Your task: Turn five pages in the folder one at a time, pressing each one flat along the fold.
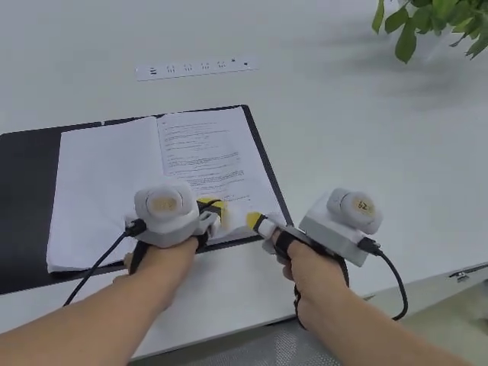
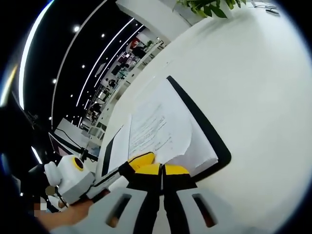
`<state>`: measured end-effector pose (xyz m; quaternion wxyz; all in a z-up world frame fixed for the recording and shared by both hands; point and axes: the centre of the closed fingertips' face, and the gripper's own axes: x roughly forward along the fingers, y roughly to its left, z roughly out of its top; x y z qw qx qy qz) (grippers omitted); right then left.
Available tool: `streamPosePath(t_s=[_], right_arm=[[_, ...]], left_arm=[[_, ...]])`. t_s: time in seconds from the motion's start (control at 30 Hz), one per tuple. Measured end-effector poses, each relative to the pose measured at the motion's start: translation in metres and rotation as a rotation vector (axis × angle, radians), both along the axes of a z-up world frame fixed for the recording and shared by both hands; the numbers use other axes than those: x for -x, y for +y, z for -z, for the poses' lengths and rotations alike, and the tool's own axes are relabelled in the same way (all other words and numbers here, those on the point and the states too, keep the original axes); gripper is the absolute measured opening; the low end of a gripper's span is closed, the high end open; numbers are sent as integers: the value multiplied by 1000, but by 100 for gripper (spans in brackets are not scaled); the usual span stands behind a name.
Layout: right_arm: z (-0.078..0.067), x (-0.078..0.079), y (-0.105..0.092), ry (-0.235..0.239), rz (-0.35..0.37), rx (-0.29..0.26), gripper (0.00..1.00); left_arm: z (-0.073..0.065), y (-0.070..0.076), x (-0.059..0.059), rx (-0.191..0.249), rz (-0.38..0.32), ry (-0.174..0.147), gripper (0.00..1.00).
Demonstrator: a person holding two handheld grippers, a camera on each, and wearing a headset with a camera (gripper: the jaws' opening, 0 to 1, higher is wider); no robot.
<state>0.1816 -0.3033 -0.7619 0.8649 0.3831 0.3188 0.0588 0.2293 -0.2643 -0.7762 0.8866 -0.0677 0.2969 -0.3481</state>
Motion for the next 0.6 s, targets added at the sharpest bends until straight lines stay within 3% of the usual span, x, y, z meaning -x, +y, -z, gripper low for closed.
streamPosePath(t_s=[0.07, 0.2, 0.33, 0.6], right_arm=[[-4, -1, 1, -18, -8, 12, 0], [-13, 0, 3, -48, -8, 24, 0], [-24, 1, 6, -75, -9, 34, 0], [-48, -3, 16, -145, -26, 59, 0]], left_arm=[[-2, 1, 4, -9, 18, -1, 1], [-10, 13, 9, -46, 38, -43, 10], [-19, 27, 14, -62, 40, -47, 13], [-43, 63, 18, -81, 21, -112, 20]])
